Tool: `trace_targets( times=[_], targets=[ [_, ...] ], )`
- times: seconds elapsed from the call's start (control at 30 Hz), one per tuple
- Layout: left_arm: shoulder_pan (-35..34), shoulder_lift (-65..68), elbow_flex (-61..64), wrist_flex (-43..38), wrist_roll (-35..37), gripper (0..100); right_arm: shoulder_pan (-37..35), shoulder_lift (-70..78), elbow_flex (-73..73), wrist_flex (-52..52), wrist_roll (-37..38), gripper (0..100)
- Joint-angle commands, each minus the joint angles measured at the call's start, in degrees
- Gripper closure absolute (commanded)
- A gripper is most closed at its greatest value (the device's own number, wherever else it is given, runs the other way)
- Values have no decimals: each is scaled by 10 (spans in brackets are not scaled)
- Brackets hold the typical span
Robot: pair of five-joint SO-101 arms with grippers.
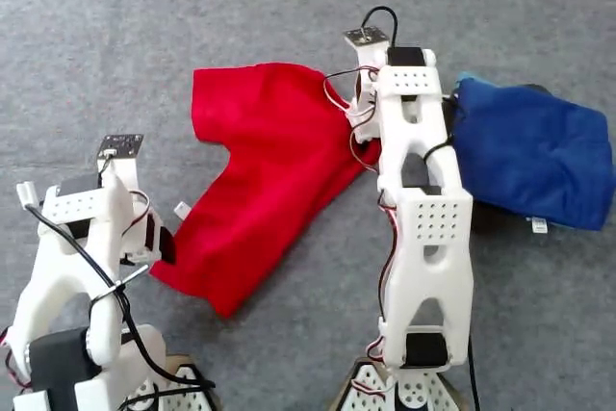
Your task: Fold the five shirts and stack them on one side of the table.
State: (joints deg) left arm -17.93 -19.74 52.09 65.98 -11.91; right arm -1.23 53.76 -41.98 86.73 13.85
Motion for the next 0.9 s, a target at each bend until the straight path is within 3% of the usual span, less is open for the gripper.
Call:
trace_targets(
  times=[0.0,0.47,0.87],
  targets=[
    [4,1,0,-11,7,753,-9,20,-12,-21,2,981],
    [4,9,24,-46,28,758,-9,20,-12,-21,4,981],
    [11,159,-75,-21,47,798,-9,20,-12,-21,4,981]
  ],
)
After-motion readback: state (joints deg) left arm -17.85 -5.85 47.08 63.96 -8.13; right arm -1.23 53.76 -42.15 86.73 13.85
